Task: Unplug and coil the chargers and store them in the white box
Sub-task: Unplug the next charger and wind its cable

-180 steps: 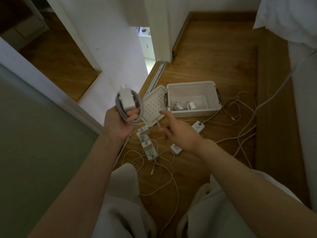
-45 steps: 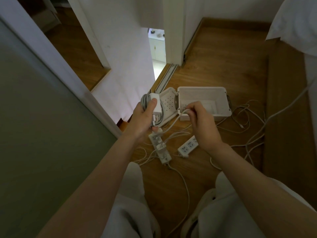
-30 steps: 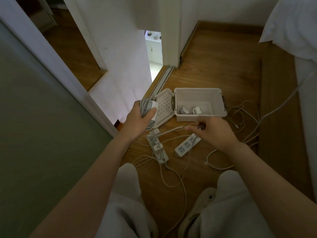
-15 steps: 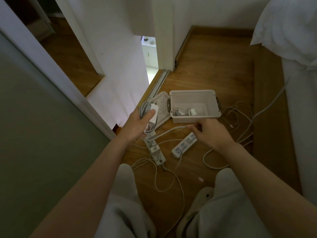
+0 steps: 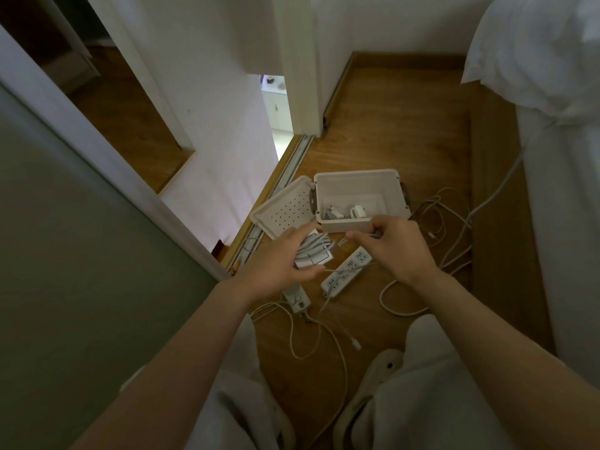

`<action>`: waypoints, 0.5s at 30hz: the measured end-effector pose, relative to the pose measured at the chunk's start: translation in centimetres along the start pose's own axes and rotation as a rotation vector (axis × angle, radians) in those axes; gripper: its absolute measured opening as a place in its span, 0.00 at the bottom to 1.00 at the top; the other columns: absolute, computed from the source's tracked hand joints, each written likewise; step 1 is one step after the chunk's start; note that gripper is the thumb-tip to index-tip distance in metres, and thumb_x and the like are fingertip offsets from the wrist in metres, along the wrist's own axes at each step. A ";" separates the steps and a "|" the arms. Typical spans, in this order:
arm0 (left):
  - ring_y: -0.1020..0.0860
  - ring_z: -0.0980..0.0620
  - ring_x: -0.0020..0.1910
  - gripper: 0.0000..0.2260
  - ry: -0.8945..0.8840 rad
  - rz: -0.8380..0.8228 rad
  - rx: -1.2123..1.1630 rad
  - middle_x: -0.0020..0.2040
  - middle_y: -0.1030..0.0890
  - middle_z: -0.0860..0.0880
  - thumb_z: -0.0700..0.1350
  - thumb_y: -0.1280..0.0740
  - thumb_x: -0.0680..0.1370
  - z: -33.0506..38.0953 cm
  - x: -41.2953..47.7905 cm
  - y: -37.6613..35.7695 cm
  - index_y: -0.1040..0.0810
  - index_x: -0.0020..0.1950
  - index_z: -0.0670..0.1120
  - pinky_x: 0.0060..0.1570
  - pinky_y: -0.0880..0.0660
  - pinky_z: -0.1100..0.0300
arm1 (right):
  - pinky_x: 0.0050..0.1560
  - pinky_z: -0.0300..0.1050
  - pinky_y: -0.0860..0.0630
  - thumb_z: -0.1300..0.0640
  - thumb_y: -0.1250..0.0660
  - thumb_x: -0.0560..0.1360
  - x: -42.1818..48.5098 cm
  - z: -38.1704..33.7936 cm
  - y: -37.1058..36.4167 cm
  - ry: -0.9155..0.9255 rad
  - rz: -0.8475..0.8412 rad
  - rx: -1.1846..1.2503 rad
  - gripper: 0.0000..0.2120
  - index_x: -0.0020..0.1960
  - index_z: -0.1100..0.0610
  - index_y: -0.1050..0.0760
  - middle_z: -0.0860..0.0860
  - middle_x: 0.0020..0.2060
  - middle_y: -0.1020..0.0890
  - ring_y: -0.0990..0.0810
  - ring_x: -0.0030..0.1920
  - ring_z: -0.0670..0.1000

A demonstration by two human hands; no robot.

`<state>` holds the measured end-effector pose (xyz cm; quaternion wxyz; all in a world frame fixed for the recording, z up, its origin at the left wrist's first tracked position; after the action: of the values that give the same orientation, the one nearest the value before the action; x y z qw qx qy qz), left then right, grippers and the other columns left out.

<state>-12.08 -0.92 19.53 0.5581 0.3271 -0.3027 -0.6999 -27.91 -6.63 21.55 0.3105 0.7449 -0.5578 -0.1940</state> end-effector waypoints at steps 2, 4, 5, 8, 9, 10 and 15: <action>0.25 0.55 0.51 0.31 -0.023 0.055 0.192 0.58 0.28 0.52 0.57 0.34 0.74 0.6 -0.1 0.0 0.44 0.73 0.57 0.49 0.22 0.54 | 0.30 0.37 0.32 0.47 0.30 0.72 -0.3 -0.6 -0.3 0.018 0.002 0.015 0.14 0.32 0.53 0.27 0.47 0.27 0.25 0.27 0.29 0.46; 0.27 0.55 0.51 0.31 -0.061 0.113 0.309 0.59 0.29 0.51 0.56 0.35 0.76 1.5 -0.3 0.0 0.45 0.74 0.55 0.47 0.22 0.56 | 0.28 0.34 0.34 0.47 0.31 0.73 -0.4 -1.0 -0.4 0.036 0.012 0.023 0.15 0.32 0.54 0.27 0.46 0.26 0.27 0.29 0.27 0.44; 0.28 0.56 0.50 0.31 -0.075 0.127 0.323 0.59 0.30 0.51 0.56 0.35 0.76 1.9 -0.3 -0.1 0.45 0.74 0.54 0.46 0.23 0.58 | 0.28 0.34 0.34 0.48 0.32 0.73 -0.4 -1.0 -0.4 0.034 0.018 0.032 0.15 0.32 0.55 0.27 0.46 0.25 0.27 0.30 0.27 0.43; 0.32 0.59 0.49 0.30 -0.112 0.133 0.320 0.60 0.31 0.52 0.55 0.35 0.76 2.6 -0.2 -0.6 0.45 0.74 0.54 0.45 0.25 0.62 | 0.27 0.34 0.36 0.50 0.33 0.75 0.0 -0.4 0.4 -0.011 0.079 0.084 0.15 0.34 0.58 0.25 0.47 0.25 0.28 0.31 0.26 0.45; 0.31 0.59 0.50 0.30 -0.117 0.135 0.304 0.60 0.32 0.52 0.54 0.35 0.76 2.8 -0.2 -0.7 0.45 0.74 0.54 0.45 0.24 0.62 | 0.27 0.35 0.35 0.50 0.33 0.75 0.2 0.0 0.7 -0.036 0.106 0.103 0.15 0.35 0.59 0.25 0.48 0.25 0.27 0.31 0.26 0.45; 0.29 0.57 0.51 0.30 -0.110 0.141 0.290 0.60 0.32 0.52 0.54 0.35 0.76 2.8 -0.1 -0.7 0.45 0.74 0.54 0.46 0.23 0.60 | 0.28 0.36 0.35 0.49 0.34 0.75 0.2 0.2 1.1 -0.055 0.130 0.122 0.15 0.35 0.59 0.25 0.48 0.25 0.27 0.31 0.26 0.46; 0.26 0.53 0.53 0.31 0.043 0.222 0.282 0.60 0.30 0.48 0.53 0.34 0.76 0.5 0.5 -0.4 0.46 0.75 0.52 0.48 0.23 0.59 | 0.32 0.38 0.28 0.51 0.38 0.77 -0.9 -2.3 -1.6 0.093 -0.116 0.088 0.09 0.39 0.52 0.25 0.48 0.29 0.24 0.27 0.29 0.48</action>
<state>-12.77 -1.29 19.42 0.5868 0.3817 -0.4202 -0.5774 -25.55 -4.89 22.10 0.2914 0.7970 -0.5067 -0.1524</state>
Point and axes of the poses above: each hand's wrist, its own x-axis towards the middle knuckle, its own y-axis out of the back of the hand, z = x × y, the point moved 10 cm from there along x, towards the middle knuckle
